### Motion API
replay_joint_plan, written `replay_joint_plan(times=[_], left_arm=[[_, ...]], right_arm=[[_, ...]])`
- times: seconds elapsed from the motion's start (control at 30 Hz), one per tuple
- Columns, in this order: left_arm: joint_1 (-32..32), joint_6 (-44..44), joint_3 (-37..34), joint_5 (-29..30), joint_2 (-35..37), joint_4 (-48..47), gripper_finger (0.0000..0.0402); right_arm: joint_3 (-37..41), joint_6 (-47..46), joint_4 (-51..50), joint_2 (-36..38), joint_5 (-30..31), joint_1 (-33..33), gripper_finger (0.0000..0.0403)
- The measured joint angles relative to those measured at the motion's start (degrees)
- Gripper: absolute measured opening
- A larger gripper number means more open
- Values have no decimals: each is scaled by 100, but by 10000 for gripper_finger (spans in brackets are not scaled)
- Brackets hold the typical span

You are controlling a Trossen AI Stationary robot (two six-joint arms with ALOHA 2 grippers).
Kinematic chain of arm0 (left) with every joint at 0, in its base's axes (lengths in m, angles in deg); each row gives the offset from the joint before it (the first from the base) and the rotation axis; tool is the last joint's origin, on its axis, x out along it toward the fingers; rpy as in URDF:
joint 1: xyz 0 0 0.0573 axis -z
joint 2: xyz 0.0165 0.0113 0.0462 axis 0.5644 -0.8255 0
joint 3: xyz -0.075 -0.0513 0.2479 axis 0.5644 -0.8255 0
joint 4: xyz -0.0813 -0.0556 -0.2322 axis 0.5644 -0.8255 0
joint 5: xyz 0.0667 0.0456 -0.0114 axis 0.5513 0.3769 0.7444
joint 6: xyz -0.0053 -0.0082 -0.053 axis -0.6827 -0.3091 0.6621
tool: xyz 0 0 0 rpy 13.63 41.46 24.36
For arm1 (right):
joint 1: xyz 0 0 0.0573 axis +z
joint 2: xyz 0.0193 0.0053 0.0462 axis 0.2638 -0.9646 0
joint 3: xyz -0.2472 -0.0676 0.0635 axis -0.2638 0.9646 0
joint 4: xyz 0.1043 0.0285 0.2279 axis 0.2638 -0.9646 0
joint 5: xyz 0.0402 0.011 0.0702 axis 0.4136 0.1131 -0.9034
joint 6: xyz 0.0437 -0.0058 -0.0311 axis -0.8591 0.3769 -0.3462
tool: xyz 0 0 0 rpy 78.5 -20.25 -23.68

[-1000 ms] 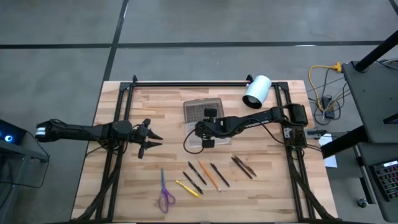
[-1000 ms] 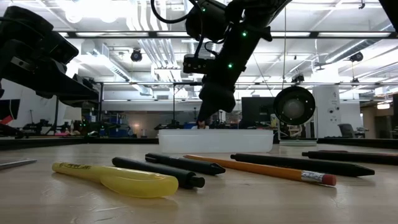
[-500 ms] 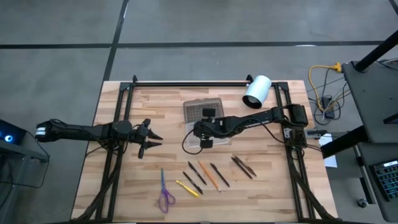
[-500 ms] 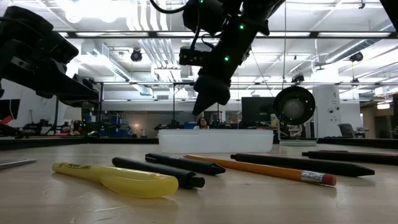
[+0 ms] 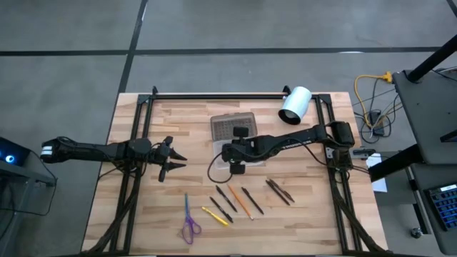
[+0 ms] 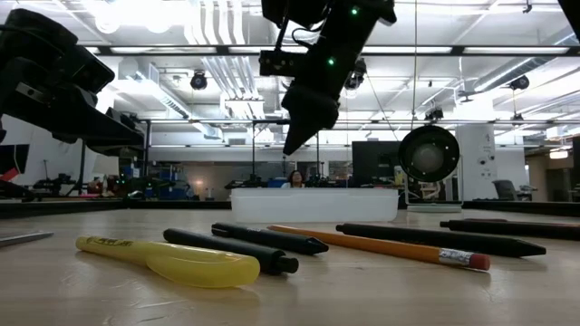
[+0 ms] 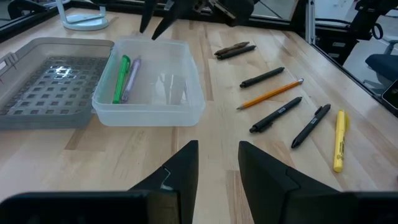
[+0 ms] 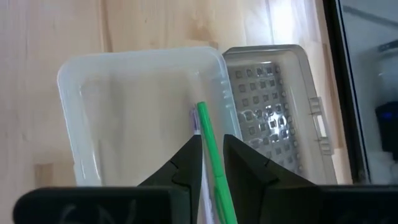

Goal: Pick & place school supplies into a supply box
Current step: Put the brown pen into the transparent supply box

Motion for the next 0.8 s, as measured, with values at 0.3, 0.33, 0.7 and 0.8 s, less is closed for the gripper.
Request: replay_joint_plan(times=[0.3,0.33,0.7,0.8], left_arm=[[1,0,0,0,0,1,99],[1,0,0,0,0,0,99],[2,-1,0,0,0,1,99],[2,1,0,0,0,0,99]], right_arm=[[-40,-777,-49,0,-15,69,64],[-40,-893,-80,0,-15,83,65],[-40,-1929,-256,0,-20,410,59],[-40,-2040,-262,0,-22,539,61]])
